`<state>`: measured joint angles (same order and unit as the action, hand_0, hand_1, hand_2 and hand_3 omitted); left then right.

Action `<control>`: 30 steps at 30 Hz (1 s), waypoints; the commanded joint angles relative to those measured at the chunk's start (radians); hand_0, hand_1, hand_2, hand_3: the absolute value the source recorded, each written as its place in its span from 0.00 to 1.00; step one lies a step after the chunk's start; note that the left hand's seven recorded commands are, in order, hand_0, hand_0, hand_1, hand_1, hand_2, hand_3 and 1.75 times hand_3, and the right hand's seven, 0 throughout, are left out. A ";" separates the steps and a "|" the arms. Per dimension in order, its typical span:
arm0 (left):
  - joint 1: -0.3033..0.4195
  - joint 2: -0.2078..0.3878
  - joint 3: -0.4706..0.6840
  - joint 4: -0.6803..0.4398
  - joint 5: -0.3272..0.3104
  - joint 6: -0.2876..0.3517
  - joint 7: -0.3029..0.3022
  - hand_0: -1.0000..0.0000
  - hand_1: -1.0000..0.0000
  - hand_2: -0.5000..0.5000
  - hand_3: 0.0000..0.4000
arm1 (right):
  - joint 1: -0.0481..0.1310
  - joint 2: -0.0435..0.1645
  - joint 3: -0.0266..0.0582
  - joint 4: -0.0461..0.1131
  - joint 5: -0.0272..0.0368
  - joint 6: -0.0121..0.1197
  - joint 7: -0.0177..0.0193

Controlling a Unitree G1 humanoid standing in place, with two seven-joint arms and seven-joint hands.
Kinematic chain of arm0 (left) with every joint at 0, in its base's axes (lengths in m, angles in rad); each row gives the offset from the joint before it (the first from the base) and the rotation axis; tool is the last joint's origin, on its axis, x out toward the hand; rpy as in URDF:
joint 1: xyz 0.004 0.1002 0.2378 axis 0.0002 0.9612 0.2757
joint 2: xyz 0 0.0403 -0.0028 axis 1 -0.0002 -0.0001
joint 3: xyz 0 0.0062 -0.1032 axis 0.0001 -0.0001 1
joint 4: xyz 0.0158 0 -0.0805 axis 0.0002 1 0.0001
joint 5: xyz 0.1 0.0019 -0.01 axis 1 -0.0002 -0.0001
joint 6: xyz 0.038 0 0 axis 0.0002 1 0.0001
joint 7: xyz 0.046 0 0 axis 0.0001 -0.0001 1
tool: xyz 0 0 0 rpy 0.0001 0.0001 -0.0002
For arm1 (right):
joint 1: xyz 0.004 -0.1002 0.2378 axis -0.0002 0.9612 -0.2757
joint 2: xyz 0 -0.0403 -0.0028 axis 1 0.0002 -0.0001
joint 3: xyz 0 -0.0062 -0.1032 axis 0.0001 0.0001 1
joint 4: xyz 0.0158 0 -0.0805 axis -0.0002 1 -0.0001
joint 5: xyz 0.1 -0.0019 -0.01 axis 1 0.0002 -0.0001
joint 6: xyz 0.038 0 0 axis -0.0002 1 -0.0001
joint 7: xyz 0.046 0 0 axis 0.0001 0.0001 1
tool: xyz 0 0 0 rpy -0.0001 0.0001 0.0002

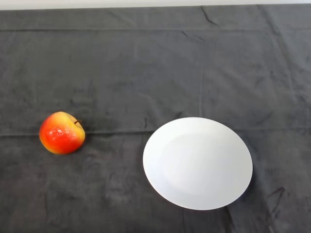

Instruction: Move the apple to the plate

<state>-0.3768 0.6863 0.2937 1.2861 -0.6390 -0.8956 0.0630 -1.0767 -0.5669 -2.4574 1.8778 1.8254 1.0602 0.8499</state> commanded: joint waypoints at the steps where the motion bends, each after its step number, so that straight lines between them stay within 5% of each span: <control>1: -0.040 0.008 0.025 0.033 0.021 -0.019 0.008 1.00 1.00 0.50 0.00 | -0.007 -0.021 -0.0074 -0.009 0.0009 -0.006 -0.0064; 30: -0.105 -0.105 -0.125 0.010 0.282 -0.073 0.087 1.00 1.00 0.50 0.00 | -0.007 -0.021 -0.0074 -0.009 0.0009 -0.006 -0.0066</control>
<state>-0.4323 0.5814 0.1781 1.2862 -0.3662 -0.9428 0.1424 -1.0767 -0.5669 -2.4574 1.8779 1.8254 1.0602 0.8498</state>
